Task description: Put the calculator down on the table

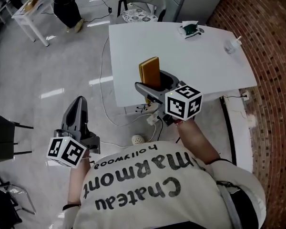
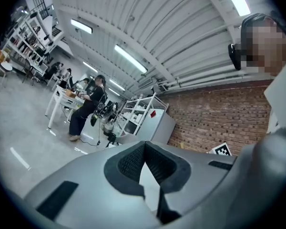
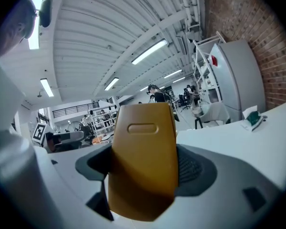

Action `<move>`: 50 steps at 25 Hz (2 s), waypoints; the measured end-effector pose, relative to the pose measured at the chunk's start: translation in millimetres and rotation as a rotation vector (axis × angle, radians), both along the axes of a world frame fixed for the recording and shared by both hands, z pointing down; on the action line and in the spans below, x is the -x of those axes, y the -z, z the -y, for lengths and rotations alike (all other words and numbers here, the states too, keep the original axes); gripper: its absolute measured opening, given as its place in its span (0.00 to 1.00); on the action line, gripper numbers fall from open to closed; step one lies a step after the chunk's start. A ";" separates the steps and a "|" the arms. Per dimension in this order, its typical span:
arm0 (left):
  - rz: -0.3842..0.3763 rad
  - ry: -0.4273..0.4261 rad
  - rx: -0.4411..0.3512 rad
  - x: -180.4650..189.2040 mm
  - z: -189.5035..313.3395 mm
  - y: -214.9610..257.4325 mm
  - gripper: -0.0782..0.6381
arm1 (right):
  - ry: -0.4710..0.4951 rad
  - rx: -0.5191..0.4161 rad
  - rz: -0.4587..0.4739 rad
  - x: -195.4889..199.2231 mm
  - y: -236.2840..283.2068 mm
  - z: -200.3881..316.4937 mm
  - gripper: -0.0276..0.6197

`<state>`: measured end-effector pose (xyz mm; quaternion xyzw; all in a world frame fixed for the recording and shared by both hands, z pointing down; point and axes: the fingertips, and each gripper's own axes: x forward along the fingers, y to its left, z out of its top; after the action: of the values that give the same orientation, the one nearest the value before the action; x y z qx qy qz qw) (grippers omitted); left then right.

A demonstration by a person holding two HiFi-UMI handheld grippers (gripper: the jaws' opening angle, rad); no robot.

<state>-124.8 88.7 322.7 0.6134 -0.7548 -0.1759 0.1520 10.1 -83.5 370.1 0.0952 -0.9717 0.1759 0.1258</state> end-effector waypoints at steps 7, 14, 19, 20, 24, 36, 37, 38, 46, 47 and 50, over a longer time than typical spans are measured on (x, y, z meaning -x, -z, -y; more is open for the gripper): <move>0.034 0.078 -0.008 35.8 40.5 6.4 0.11 | 0.031 0.008 0.012 41.2 -1.5 61.0 0.67; 0.014 0.108 0.019 57.3 75.5 -15.2 0.11 | 0.035 0.041 0.001 61.5 -23.3 98.9 0.67; 0.007 0.099 0.058 66.1 87.7 -27.3 0.11 | 0.005 0.081 -0.010 63.7 -40.7 113.9 0.67; 0.004 0.097 0.057 70.8 91.1 -27.7 0.11 | -0.006 0.091 -0.014 64.7 -42.4 117.6 0.67; -0.007 0.073 0.045 95.2 106.0 -25.6 0.11 | -0.039 0.110 -0.015 80.1 -41.7 129.9 0.67; 0.028 -0.105 0.019 180.0 193.7 1.2 0.11 | -0.222 0.155 0.058 131.2 -11.9 184.2 0.67; 0.026 -0.122 0.020 184.7 199.2 1.4 0.11 | -0.235 0.157 0.057 134.6 -12.1 185.8 0.67; 0.025 -0.138 0.020 188.4 204.5 1.6 0.11 | -0.247 0.158 0.056 137.3 -12.7 187.2 0.67; 0.015 -0.271 0.019 208.5 246.2 -2.3 0.11 | -0.370 0.181 0.007 142.7 -33.0 203.6 0.67; 0.015 -0.278 0.017 211.5 249.9 -3.0 0.11 | -0.381 0.181 -0.006 143.0 -37.0 205.7 0.67; 0.011 -0.308 0.017 218.9 262.0 -7.2 0.11 | -0.421 0.183 -0.042 141.6 -48.6 210.1 0.67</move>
<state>-343.7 -173.3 329.9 0.7216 -0.6540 -0.1405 0.1782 -131.5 -293.6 418.8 0.2875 -0.9076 0.2835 0.1148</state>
